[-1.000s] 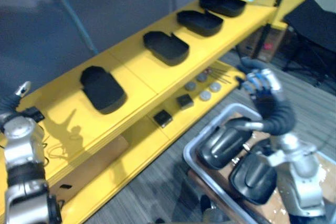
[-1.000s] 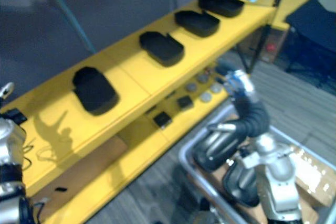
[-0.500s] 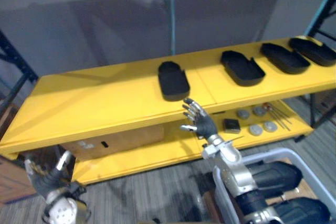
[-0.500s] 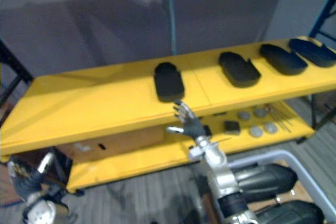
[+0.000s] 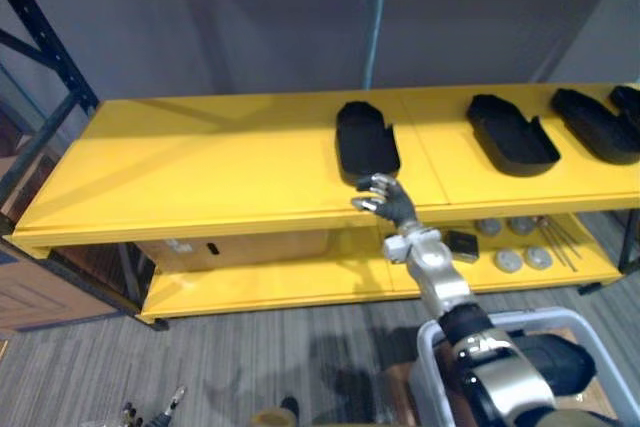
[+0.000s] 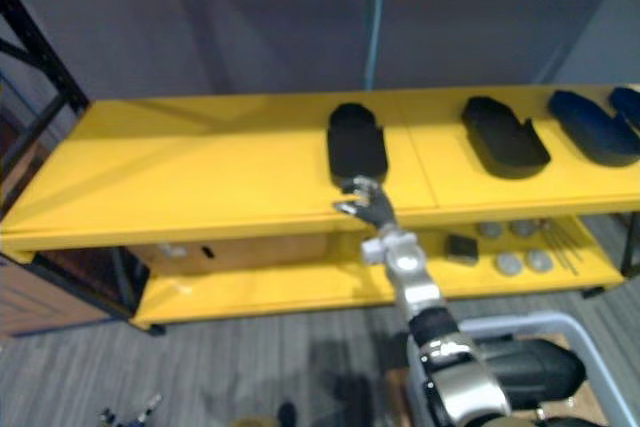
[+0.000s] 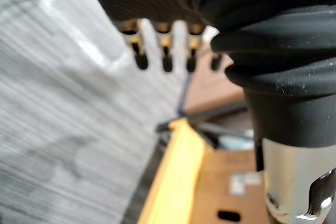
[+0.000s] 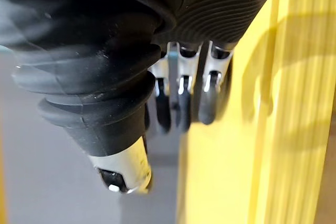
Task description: Walk over and take plastic housings, then place them on the shelf
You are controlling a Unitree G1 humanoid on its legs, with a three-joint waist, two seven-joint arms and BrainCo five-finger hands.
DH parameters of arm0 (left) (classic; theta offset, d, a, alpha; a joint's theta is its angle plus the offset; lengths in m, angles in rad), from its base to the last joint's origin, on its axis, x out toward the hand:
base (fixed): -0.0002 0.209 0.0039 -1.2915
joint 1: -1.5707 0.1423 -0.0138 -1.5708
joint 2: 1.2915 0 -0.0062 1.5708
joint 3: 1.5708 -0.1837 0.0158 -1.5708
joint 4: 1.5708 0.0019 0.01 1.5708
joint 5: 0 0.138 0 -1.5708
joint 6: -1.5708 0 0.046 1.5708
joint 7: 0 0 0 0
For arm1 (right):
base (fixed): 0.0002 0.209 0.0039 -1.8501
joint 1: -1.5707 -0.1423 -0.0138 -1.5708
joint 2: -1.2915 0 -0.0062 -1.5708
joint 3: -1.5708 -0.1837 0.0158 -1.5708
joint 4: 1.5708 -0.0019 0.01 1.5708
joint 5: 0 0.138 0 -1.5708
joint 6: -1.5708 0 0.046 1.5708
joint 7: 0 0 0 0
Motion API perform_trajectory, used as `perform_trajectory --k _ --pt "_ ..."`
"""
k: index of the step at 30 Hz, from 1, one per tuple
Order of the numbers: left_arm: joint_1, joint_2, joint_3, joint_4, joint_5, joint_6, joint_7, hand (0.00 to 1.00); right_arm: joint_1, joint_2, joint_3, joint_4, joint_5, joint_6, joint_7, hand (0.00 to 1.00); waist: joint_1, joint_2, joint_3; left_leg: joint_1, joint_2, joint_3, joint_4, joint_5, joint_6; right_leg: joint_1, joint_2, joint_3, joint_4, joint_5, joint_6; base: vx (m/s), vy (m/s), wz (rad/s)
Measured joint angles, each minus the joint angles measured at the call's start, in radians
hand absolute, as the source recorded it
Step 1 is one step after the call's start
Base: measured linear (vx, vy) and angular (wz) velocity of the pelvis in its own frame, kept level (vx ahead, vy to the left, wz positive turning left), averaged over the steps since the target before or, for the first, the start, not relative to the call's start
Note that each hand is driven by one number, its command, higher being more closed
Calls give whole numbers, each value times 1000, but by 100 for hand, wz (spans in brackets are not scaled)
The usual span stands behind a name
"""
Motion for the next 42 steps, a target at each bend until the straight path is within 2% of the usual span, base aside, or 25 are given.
perform_trajectory --k 3,6,10,15,20,22,25,27,32,38,42 --pt "-13 -1 0 32 -36 -1 -1 0 -14 1 -5 19 -1 25 -5 100 0 -7 7 3 -5 0 0 0 0 1 -7 -3 3 -3 4 42 35 2" --pt "-24 -1 -2 48 -37 -21 0 0 -39 -1 -34 48 0 29 -5 100 -1 -4 33 18 -13 -2 -2 1 1 20 -15 -17 4 -6 9 15 34 6" --pt "-26 -1 -9 51 -37 -34 1 0 -63 0 -39 104 -1 33 -4 100 0 -3 36 17 -16 -5 -6 1 1 20 -18 -22 4 -6 10 -6 14 3" --pt "-34 -6 -41 65 -39 -38 2 0 -110 -1 -67 174 -10 33 -4 100 0 11 55 21 -16 -11 -6 3 4 27 -18 -29 4 -7 11 -6 7 3" --pt "-49 -4 -66 66 -91 -39 0 0 -187 -25 -119 242 -29 28 -3 100 1 26 91 16 -18 -26 -6 8 9 32 -20 -48 3 -8 11 -6 13 10" --pt "-49 -6 -80 78 -117 -26 -10 0 -216 -37 -133 274 -29 27 -1 100 2 30 94 15 -20 -28 -6 9 10 32 -22 -50 2 -8 12 13 24 3" --pt "-49 -4 -109 95 -175 33 -77 0 -254 -58 -170 315 -39 24 3 100 9 43 104 14 -24 -31 -5 9 10 32 -25 -53 3 -9 14 31 25 3" --pt "-49 -7 -143 123 -196 90 -145 0 -276 -85 -192 331 -41 18 6 100 10 55 115 14 -29 -38 -4 11 12 35 -31 -61 6 -10 18 23 37 8" --pt "-48 -9 -193 164 -269 169 -237 0 -313 -119 -227 360 -41 3 26 100 17 69 137 14 -31 -53 -1 13 12 39 -36 -76 16 -14 21 14 21 9" --pt "-48 -6 -197 199 -268 192 -286 0 -326 -123 -227 377 -41 -3 43 100 22 78 142 15 -30 -58 -1 14 10 34 -39 -78 34 -27 23 0 0 0" --pt "-48 -4 -197 203 -262 195 -291 0 -334 -123 -226 384 -41 -4 54 100 22 79 143 15 -30 -57 -1 14 10 34 -39 -78 35 -27 23 0 0 0"
